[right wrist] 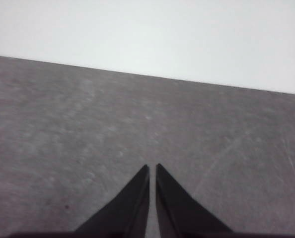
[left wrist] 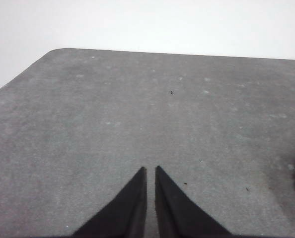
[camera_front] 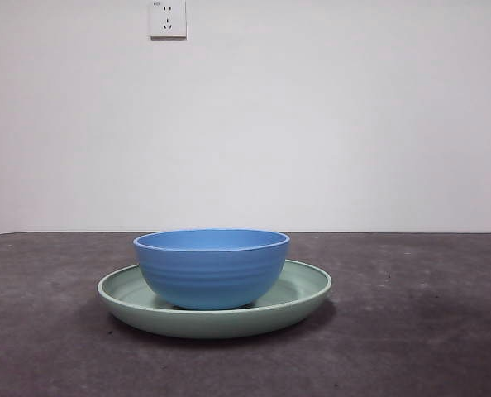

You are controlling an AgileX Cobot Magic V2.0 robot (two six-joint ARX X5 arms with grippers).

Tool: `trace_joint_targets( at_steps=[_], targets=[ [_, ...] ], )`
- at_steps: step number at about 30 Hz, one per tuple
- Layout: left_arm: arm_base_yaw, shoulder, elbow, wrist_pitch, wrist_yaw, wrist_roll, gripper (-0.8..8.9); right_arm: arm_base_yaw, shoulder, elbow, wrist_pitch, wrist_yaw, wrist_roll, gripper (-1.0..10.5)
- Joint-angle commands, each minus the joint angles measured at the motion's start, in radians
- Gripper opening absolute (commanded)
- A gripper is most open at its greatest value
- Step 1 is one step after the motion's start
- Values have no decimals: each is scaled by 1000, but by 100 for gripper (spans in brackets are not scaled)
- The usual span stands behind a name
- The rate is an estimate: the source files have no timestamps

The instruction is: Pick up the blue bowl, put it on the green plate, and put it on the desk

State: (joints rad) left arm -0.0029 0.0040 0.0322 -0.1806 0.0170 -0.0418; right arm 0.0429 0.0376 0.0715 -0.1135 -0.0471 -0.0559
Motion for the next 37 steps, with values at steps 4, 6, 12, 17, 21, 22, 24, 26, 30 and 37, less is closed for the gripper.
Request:
trace_joint_targets(
  at_steps=[4, 6, 12, 17, 21, 22, 24, 26, 30, 37],
  targets=[
    [2, -1, -21, -7, -8, 11, 27, -2, -7, -55, 38, 87, -4, 18],
    [2, -1, -21, -7, -8, 11, 27, -5, -12, -61, 14, 105, -4, 18],
    [2, -1, -21, -7, -8, 11, 27, -17, -34, -61, -63, 100, -3, 18],
    [2, -1, -21, -7, -8, 11, 27, -22, -34, -61, -63, 100, -4, 18],
    [2, -1, -21, -7, -8, 11, 27, -22, -34, -61, -52, 100, 6, 18],
    [2, -1, -21, -7, -8, 11, 27, -22, -34, -61, -45, 100, 6, 18],
    [2, -1, -21, -7, -8, 11, 27, -22, -34, -60, -43, 100, 6, 18],
    [2, -1, -21, -7, -8, 11, 27, -22, -34, -60, -44, 100, 6, 18],
    [2, -1, -21, -7, -8, 11, 27, -22, -34, -60, -44, 100, 6, 18],
    [2, -1, -21, -7, -8, 11, 27, -22, -34, -60, -44, 100, 6, 18]
  ],
)
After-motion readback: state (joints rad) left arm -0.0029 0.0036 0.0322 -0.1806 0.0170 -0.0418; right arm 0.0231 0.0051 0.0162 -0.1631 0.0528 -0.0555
